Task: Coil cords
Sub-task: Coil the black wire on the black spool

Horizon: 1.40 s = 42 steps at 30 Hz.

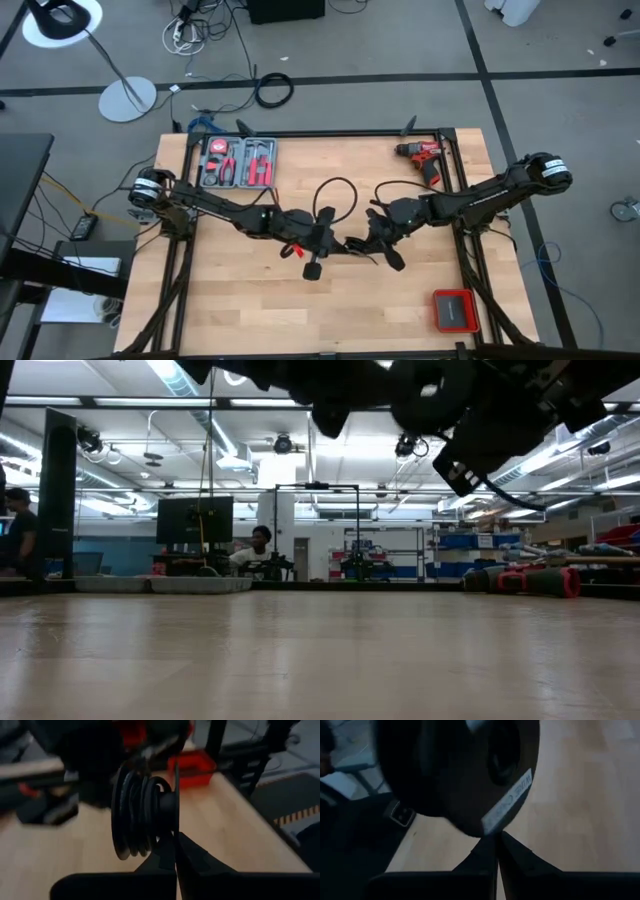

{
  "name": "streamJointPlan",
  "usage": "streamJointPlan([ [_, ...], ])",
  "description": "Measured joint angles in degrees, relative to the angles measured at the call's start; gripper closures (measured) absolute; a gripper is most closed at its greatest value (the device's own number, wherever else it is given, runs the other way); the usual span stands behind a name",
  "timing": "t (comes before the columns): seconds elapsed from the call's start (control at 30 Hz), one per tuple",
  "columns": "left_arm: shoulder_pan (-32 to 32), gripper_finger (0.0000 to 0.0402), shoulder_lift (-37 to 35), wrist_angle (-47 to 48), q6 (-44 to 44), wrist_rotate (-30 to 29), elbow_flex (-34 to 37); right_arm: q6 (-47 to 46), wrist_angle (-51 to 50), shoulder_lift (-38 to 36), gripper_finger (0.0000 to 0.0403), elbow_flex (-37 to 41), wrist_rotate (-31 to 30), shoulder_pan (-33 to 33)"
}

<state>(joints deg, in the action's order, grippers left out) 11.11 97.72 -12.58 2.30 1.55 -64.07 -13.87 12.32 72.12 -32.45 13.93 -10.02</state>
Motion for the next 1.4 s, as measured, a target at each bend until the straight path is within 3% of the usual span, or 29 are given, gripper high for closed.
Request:
streamJointPlan([
  [0.33,-0.4,0.0401,0.1,4.7,-2.7,-5.4,-0.1,-4.6,-0.1,0.0,0.0391,0.0,-1.7,0.0],
  [0.7,-0.6,0.0401,0.1,8.0,-3.9,-6.3,-0.1,-7.2,-1.1,0.0,0.0358,0.0,-1.7,0.0],
  [1.4,-0.5,0.0401,3.2,6.9,-3.9,-10.5,1.1,-9.1,-6.5,0.0,0.0362,0.0,-5.0,0.2],
])
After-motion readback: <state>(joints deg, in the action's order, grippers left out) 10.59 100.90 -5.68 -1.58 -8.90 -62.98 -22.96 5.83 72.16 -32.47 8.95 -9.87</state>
